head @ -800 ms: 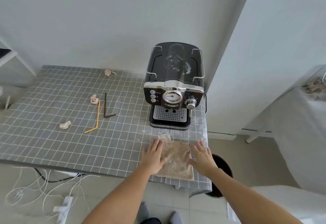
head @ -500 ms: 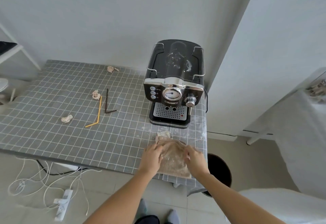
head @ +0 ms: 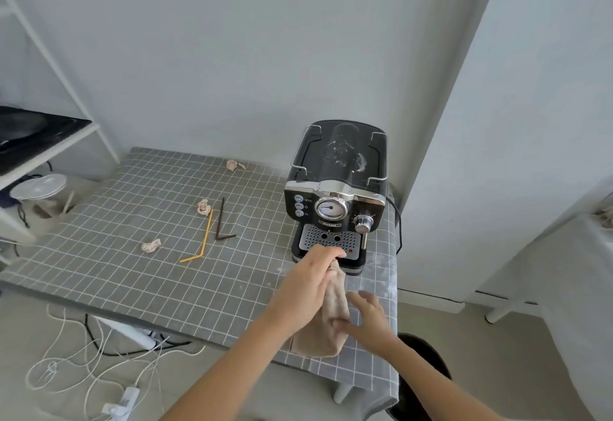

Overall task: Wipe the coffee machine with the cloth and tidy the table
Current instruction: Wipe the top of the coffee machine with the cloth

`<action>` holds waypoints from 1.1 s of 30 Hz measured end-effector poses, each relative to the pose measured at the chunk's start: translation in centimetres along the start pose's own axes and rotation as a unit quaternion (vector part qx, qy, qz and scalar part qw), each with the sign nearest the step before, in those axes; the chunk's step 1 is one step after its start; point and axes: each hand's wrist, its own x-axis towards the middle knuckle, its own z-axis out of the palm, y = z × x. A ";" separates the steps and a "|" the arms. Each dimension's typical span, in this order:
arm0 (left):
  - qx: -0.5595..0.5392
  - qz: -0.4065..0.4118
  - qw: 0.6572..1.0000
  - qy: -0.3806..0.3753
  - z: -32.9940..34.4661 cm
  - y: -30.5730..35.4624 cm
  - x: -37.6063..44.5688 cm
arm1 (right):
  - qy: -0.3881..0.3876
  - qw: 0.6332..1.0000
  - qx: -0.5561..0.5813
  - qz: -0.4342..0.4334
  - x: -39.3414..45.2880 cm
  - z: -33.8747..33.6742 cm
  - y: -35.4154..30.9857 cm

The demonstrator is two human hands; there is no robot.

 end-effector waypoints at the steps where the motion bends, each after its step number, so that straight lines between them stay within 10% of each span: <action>1: 0.007 0.002 1.000 0.018 -1.2 -0.1 0.6 | 0.009 1.000 0.023 -0.019 -0.2 -0.7 -0.7; 10: -0.019 -0.058 0.983 0.173 -8.8 -3.9 5.4 | 0.052 0.967 0.235 -0.080 -2.9 -10.5 -10.7; 22: 0.116 -0.047 0.991 0.050 -7.6 -8.0 12.0 | 0.406 0.898 0.141 -0.094 0.1 -24.9 -28.9; 28: 0.131 -0.140 0.981 -0.013 -4.5 -8.9 10.9 | 0.216 0.976 0.007 -0.007 8.3 -23.7 -30.2; 33: 0.130 -0.144 0.981 0.005 -3.5 -9.0 9.7 | 0.131 0.947 -0.294 0.014 14.7 -18.0 -25.8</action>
